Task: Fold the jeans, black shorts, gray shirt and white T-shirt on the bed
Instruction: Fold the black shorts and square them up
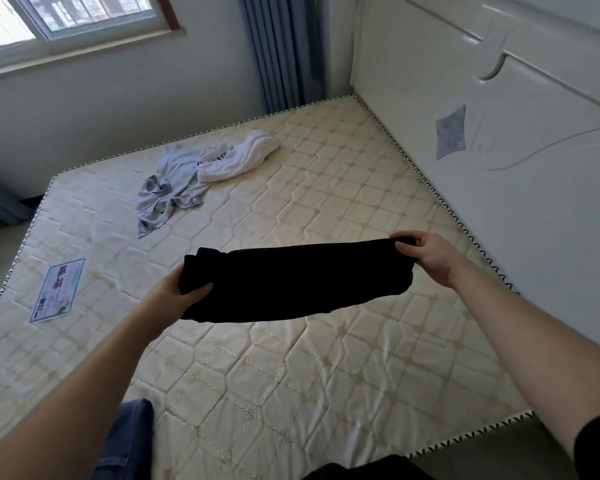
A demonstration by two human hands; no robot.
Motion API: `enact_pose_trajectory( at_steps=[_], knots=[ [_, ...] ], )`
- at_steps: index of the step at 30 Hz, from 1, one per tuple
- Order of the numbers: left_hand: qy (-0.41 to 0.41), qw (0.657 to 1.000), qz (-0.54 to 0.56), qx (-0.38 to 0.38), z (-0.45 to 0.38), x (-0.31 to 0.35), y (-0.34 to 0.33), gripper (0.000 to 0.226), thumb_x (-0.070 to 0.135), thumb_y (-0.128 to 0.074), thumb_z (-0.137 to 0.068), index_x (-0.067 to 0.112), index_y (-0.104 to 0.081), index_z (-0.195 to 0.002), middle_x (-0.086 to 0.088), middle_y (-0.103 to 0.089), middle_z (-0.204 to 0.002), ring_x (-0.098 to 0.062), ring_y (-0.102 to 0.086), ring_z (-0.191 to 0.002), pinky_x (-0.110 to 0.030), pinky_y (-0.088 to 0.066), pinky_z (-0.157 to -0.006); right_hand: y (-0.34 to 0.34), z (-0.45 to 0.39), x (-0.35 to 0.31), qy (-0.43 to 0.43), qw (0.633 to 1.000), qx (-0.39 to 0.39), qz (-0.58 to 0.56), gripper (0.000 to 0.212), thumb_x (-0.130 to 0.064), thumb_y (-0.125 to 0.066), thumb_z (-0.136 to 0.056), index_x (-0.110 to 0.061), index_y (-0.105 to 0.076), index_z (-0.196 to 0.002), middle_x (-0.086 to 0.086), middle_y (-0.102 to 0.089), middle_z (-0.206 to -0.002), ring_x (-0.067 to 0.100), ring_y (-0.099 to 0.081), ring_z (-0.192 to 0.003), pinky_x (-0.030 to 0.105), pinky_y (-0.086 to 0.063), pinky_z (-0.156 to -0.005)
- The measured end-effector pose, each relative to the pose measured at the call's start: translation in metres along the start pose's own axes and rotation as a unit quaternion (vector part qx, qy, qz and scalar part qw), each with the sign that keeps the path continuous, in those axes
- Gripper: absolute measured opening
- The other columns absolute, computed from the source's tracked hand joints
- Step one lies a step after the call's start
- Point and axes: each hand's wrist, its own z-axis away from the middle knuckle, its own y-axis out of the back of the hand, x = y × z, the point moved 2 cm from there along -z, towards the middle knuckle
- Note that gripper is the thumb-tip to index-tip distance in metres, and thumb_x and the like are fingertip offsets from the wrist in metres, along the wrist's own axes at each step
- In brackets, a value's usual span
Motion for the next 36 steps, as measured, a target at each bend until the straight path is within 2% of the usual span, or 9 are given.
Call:
enact_pose_trajectory(
  at_steps=[5,7,9,12,15,22,26,32,36],
  knots=[
    [0.002,1.000,0.023,-0.018,0.016,-0.030,-0.017,0.034,0.015,-0.074,-0.085,0.042,-0.065,-0.104,0.016,-0.073,-0.100,-0.004,-0.070,-0.093,-0.020,-0.056,-0.071,0.009,0.022,-0.002,0.018,0.990,0.026,0.141,0.019,-0.008,-0.076,-0.079,-0.023,-0.076,-0.091,-0.004,-0.076,-0.090,0.012,-0.068,-0.090,0.023,-0.049,-0.082],
    [0.007,0.999,0.039,-0.027,0.024,-0.040,-0.023,0.034,0.027,-0.078,-0.078,0.048,-0.066,-0.102,0.014,-0.073,-0.102,-0.005,-0.070,-0.094,-0.018,-0.055,-0.070,0.010,0.036,0.000,0.018,0.974,0.026,0.224,0.021,-0.008,-0.078,-0.079,-0.023,-0.075,-0.092,0.000,-0.076,-0.091,0.019,-0.069,-0.089,0.036,-0.050,-0.082],
    [0.014,0.998,0.053,-0.041,0.032,-0.054,-0.027,0.038,0.042,-0.077,-0.071,0.048,-0.064,-0.106,0.009,-0.073,-0.107,-0.008,-0.070,-0.097,-0.027,-0.055,-0.077,0.007,0.053,0.003,0.024,0.958,0.025,0.283,0.022,-0.008,-0.078,-0.079,-0.022,-0.074,-0.096,0.003,-0.075,-0.095,0.021,-0.069,-0.093,0.040,-0.051,-0.086],
    [0.028,0.995,0.081,-0.046,0.049,-0.079,-0.035,0.046,0.052,-0.077,-0.064,0.046,-0.064,-0.108,0.009,-0.073,-0.107,-0.009,-0.070,-0.098,-0.034,-0.055,-0.080,-0.001,0.078,0.009,0.027,0.942,0.018,0.333,0.028,-0.004,-0.074,-0.082,-0.016,-0.072,-0.107,0.003,-0.072,-0.104,0.018,-0.067,-0.100,0.028,-0.050,-0.092],
    [0.047,0.993,0.101,-0.042,0.071,-0.108,-0.040,0.053,0.054,-0.078,-0.062,0.040,-0.063,-0.111,0.009,-0.073,-0.106,-0.010,-0.070,-0.097,-0.031,-0.057,-0.074,-0.012,0.097,0.019,0.015,0.921,0.002,0.388,0.030,-0.005,-0.071,-0.085,-0.017,-0.070,-0.113,-0.002,-0.070,-0.105,0.010,-0.063,-0.099,0.009,-0.042,-0.079],
    [0.092,0.989,0.114,-0.027,0.110,-0.161,-0.049,0.048,0.050,-0.076,-0.069,0.040,-0.061,-0.113,0.007,-0.072,-0.109,-0.013,-0.068,-0.101,-0.034,-0.056,-0.081,-0.034,0.121,0.059,-0.017,0.920,0.018,0.391,0.020,0.000,-0.072,-0.082,-0.013,-0.070,-0.097,0.006,-0.072,-0.097,0.004,-0.064,-0.083,0.003,-0.042,-0.072],
    [0.122,0.987,0.108,-0.011,0.123,-0.178,-0.061,0.034,0.043,-0.077,-0.076,0.048,-0.061,-0.106,0.007,-0.071,-0.108,-0.014,-0.068,-0.099,-0.033,-0.058,-0.076,-0.033,0.113,0.080,-0.024,0.904,0.039,0.425,0.013,-0.010,-0.074,-0.082,-0.018,-0.072,-0.093,0.002,-0.073,-0.092,0.015,-0.066,-0.087,0.025,-0.044,-0.075],
    [0.174,0.975,0.137,-0.013,0.131,-0.181,-0.105,0.031,0.046,-0.076,-0.076,0.052,-0.061,-0.103,0.013,-0.072,-0.105,-0.008,-0.070,-0.093,-0.024,-0.057,-0.068,-0.011,0.092,0.094,-0.018,0.897,0.044,0.439,0.010,-0.015,-0.077,-0.079,-0.024,-0.074,-0.084,-0.006,-0.070,-0.079,0.016,-0.065,-0.081,0.025,-0.042,-0.069],
    [0.211,0.964,0.164,-0.010,0.135,-0.188,-0.145,0.043,0.057,-0.077,-0.071,0.048,-0.060,-0.110,0.011,-0.071,-0.111,-0.008,-0.069,-0.098,-0.027,-0.057,-0.073,0.014,0.065,0.090,-0.018,0.893,0.018,0.450,0.012,-0.011,-0.080,-0.077,-0.016,-0.075,-0.086,0.003,-0.068,-0.097,0.021,-0.065,-0.084,0.026,-0.044,-0.076]
  ],
)
